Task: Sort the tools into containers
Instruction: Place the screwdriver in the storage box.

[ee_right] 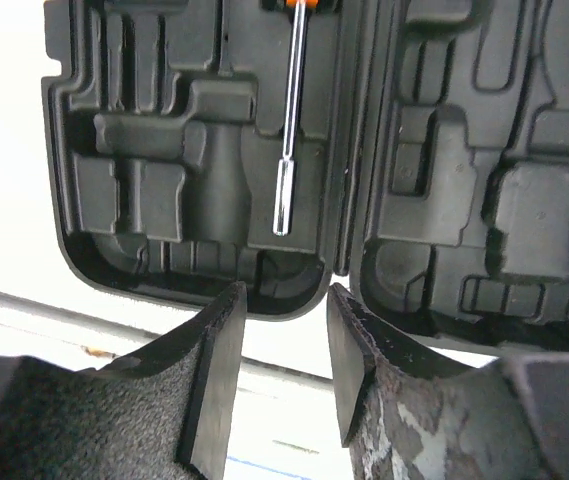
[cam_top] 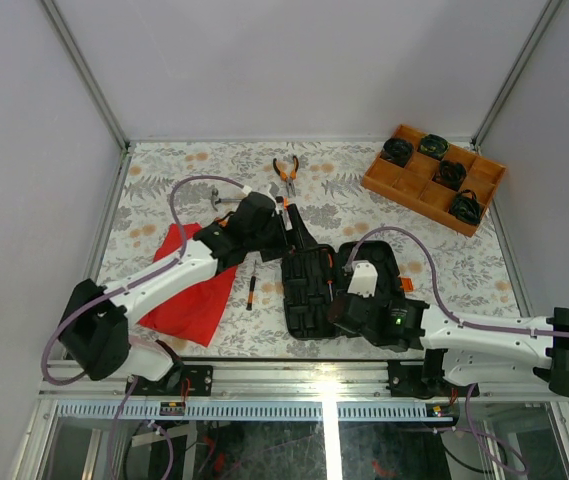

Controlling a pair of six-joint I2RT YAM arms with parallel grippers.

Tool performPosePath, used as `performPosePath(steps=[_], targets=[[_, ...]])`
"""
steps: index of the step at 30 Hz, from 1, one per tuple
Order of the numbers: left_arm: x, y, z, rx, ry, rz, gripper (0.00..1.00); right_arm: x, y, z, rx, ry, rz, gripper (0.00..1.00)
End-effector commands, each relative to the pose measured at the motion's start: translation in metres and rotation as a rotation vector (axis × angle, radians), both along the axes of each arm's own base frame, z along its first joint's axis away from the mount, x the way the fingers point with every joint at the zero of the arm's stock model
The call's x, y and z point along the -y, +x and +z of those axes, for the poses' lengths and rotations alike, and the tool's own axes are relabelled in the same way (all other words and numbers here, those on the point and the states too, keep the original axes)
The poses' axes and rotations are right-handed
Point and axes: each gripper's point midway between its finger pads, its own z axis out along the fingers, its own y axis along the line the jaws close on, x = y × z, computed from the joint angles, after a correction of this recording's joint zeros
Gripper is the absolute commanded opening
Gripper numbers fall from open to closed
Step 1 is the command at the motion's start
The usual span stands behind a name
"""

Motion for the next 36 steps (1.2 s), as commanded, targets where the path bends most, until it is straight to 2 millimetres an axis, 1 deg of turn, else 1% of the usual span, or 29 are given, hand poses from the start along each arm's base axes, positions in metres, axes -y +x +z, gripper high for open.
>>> performPosePath(steps=[1,6,10,13,18,21,28,31,36], targets=[[0.018,0.015,0.001,0.053,0.006,-0.023,0.77,0.013,0.023,0.017,0.087,-0.053,-0.046,0.44],[0.03,0.018,-0.015,0.025,0.031,-0.05,0.75,0.025,0.039,0.003,0.057,-0.045,-0.048,0.45],[0.029,0.018,-0.024,0.014,0.049,-0.053,0.75,0.023,0.049,-0.004,0.036,0.004,-0.005,0.5],[0.025,0.017,-0.03,0.01,0.064,-0.046,0.75,0.025,0.055,-0.009,0.02,-0.011,0.02,0.52],[0.023,0.014,-0.041,-0.011,0.075,-0.049,0.75,0.024,0.053,-0.021,-0.019,-0.049,0.055,0.52],[0.021,0.014,-0.043,-0.014,0.083,-0.047,0.74,0.027,0.05,-0.029,-0.04,-0.068,0.058,0.52],[0.023,0.014,-0.049,-0.026,0.085,-0.05,0.74,0.024,0.043,-0.046,-0.088,-0.085,0.111,0.5],[0.023,0.014,-0.053,-0.034,0.091,-0.053,0.74,0.027,0.04,-0.053,-0.114,-0.114,0.119,0.47],[0.021,0.013,-0.059,-0.045,0.11,-0.055,0.74,0.033,0.037,-0.057,-0.141,-0.172,0.136,0.31]])
